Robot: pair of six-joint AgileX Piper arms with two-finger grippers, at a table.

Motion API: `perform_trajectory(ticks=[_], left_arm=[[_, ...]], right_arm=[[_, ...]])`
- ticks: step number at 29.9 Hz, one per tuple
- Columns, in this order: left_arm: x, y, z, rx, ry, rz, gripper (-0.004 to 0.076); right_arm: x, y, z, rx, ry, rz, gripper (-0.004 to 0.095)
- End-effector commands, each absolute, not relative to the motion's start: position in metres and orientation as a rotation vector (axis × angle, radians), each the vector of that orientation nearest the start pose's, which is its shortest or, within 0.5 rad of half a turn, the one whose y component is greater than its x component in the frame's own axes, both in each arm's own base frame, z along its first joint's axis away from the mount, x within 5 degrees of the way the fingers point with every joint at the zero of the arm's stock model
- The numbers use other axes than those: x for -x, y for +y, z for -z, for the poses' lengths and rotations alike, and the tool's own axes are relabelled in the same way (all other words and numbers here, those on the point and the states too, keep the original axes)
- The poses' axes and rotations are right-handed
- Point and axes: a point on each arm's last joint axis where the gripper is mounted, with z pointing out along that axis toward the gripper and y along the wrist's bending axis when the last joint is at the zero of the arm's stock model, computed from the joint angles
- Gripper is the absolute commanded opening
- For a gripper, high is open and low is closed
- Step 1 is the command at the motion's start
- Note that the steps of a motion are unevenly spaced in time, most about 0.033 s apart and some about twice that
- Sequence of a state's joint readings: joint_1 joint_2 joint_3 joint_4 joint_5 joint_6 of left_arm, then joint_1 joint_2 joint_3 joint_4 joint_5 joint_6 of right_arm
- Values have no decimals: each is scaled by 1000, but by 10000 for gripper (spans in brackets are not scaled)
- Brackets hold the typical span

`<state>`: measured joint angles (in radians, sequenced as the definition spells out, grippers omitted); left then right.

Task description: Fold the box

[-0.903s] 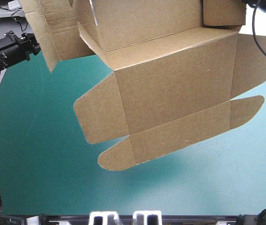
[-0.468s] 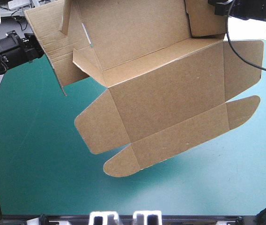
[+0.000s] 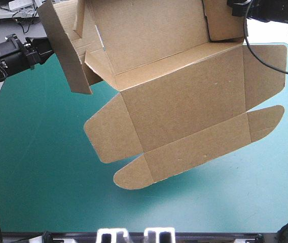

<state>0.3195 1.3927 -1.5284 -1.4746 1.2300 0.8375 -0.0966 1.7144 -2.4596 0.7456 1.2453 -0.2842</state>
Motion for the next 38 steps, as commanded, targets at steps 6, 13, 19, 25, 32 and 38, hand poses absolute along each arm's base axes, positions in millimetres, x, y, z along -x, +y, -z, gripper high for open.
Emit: perform_trajectory(ticks=[6,13,19,25,32,38], left_arm=[[-250,-32,-507,-471,1558,1212,-10],[-253,-48,-508,-465,1539,1230,-10],[-254,-56,-509,-462,1530,1239,-10],[-254,-58,-510,-463,1528,1242,8],[-251,-60,-508,-506,1535,1264,303],[-248,-61,-512,-499,1496,1322,459]], right_arm=[[-292,36,-592,370,1697,-639,-9],[-296,39,-591,370,1694,-654,-9],[-297,38,-590,368,1697,-650,-9],[-297,38,-590,368,1698,-650,-9],[-297,38,-590,362,1694,-640,-9],[-298,37,-590,361,1695,-637,-9]])
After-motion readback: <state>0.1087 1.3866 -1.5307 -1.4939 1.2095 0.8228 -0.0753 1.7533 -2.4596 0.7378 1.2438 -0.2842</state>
